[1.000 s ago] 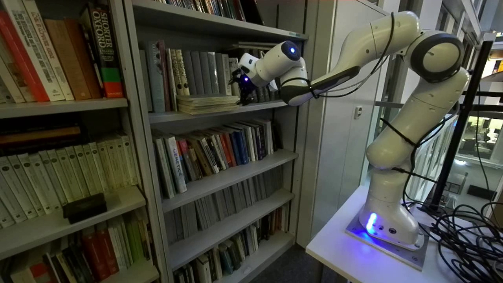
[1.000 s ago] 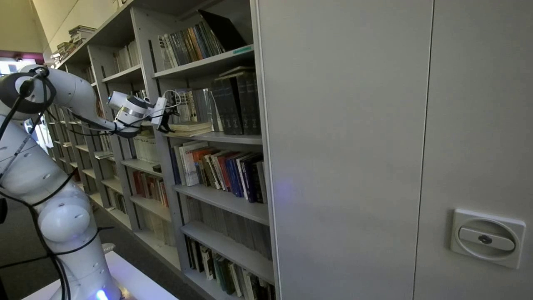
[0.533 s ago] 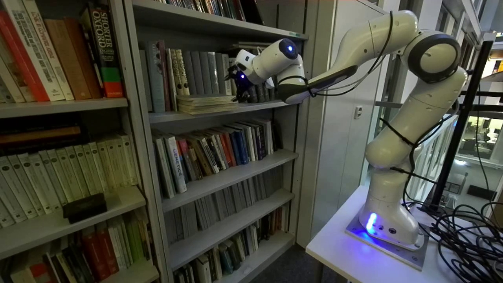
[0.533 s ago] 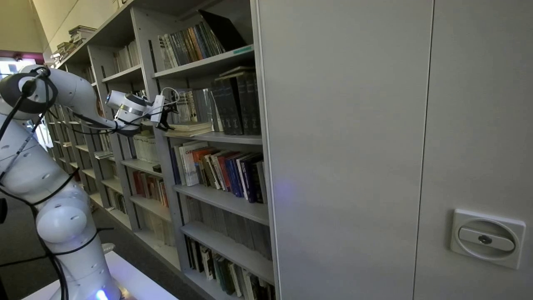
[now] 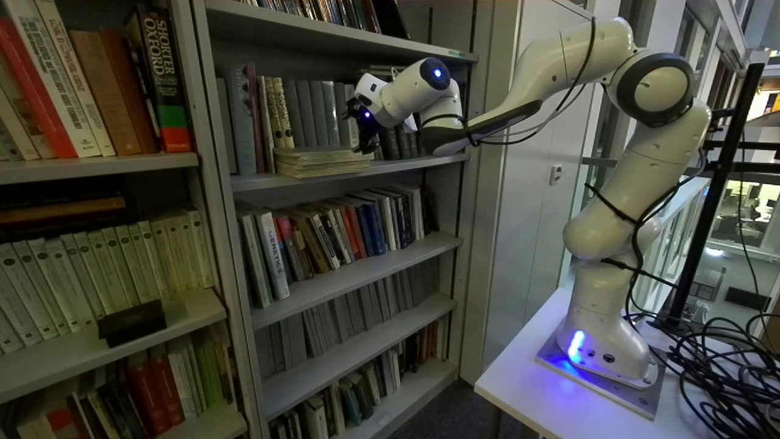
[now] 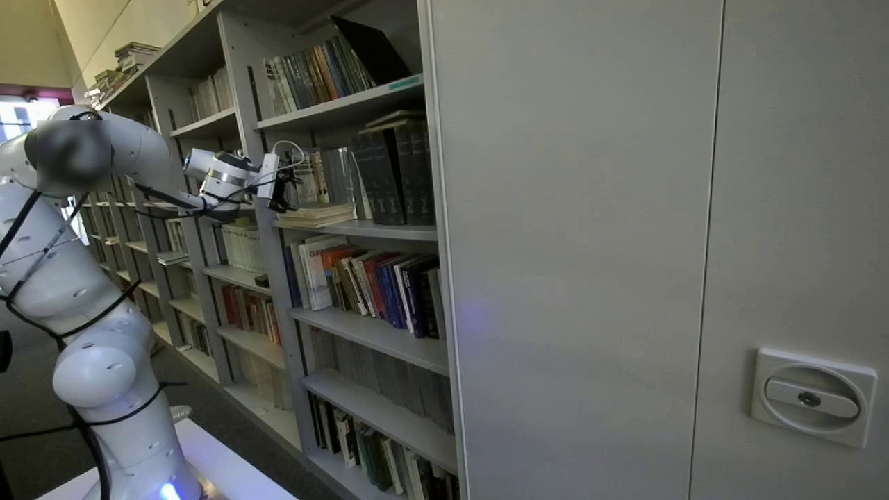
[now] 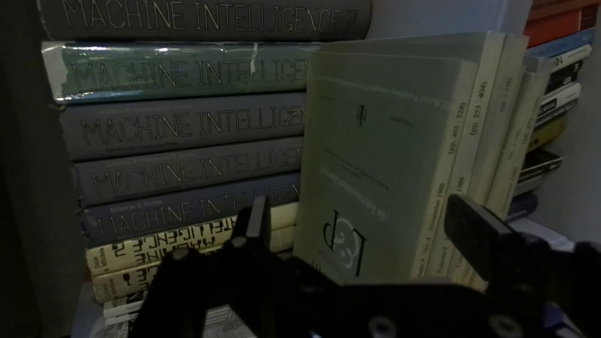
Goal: Put the book on top of the books on the shelf
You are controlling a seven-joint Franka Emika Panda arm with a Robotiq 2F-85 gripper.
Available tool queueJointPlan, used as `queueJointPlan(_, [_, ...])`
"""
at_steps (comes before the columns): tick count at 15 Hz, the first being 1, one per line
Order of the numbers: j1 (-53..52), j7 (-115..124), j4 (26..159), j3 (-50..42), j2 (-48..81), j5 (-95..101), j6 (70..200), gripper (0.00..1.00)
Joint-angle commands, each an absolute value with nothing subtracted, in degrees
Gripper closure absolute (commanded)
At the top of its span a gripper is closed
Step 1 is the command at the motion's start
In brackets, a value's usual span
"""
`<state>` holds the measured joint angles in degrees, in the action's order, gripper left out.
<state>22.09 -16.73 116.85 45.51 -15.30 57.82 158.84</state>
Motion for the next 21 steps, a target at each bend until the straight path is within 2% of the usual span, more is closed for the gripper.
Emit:
queueJointPlan(1, [24.92, -13.92, 112.63, 48.58, -12.04, 62.08, 156.58, 0.0])
queueJointPlan(15, [24.29, -13.54, 112.46, 48.28, -12.38, 60.72, 156.84, 0.0])
queueJointPlan(16, [14.58, -12.12, 112.25, 40.05, -10.56, 63.94, 154.71, 0.0])
queueJointPlan(21, [1.81, -13.49, 113.69, 28.43, -12.0, 62.71, 155.05, 0.0])
